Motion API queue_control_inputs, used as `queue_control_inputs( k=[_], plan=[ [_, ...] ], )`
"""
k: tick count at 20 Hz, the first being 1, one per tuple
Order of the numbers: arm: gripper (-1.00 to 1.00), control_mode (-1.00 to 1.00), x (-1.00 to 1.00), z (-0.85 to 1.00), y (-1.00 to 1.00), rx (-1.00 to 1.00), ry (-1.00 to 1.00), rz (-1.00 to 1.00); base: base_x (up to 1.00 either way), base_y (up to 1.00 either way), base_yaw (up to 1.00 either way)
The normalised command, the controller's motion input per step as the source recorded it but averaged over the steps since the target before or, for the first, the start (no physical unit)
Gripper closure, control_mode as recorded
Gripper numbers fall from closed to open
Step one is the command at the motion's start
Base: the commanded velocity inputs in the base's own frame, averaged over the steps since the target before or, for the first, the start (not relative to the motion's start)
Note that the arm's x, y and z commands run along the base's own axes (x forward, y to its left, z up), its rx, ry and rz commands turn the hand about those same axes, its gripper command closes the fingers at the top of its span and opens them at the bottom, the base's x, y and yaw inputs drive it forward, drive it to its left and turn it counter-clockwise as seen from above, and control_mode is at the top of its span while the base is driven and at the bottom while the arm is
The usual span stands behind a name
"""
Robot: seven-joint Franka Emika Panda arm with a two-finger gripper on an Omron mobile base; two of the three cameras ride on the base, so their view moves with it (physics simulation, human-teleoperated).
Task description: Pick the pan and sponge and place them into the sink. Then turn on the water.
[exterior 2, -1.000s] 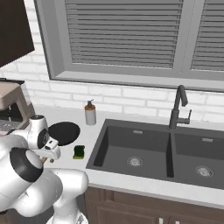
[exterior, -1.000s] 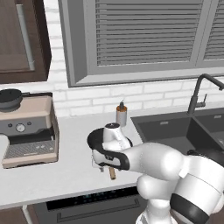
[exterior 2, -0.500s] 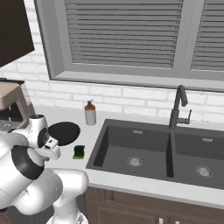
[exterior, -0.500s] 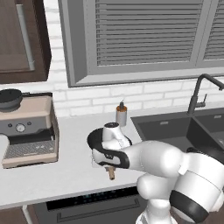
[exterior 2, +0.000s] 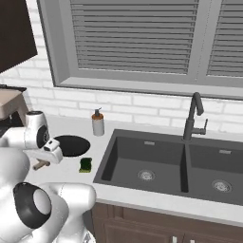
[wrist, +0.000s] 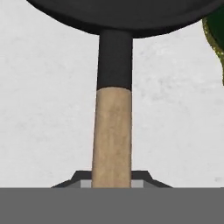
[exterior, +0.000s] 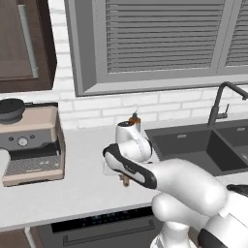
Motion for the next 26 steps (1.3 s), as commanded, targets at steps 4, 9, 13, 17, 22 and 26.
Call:
queue_control_inputs(
  k=[4,9,13,17,22,26],
  plan=[
    [1.0,-1.0,-0.25,0.77,-0.49,0.0,0.0,-0.19,0.0,0.0,0.0],
    [1.0,-1.0,-0.01,0.67,-0.38,-0.02,-0.04,-0.32,0.0,0.0,0.0],
    [1.0,-1.0,0.0,0.82,-0.1,-0.05,-0.27,-0.23,0.0,0.0,0.0],
    [1.0,-1.0,0.0,0.81,-0.11,-0.08,-0.35,-0.23,0.0,0.0,0.0],
    [1.0,-1.0,0.07,0.66,-0.22,-0.09,-0.28,-0.27,0.0,0.0,0.0],
    [1.0,-1.0,0.35,0.34,-0.59,-0.06,-0.01,-0.43,0.0,0.0,0.0]
  ],
)
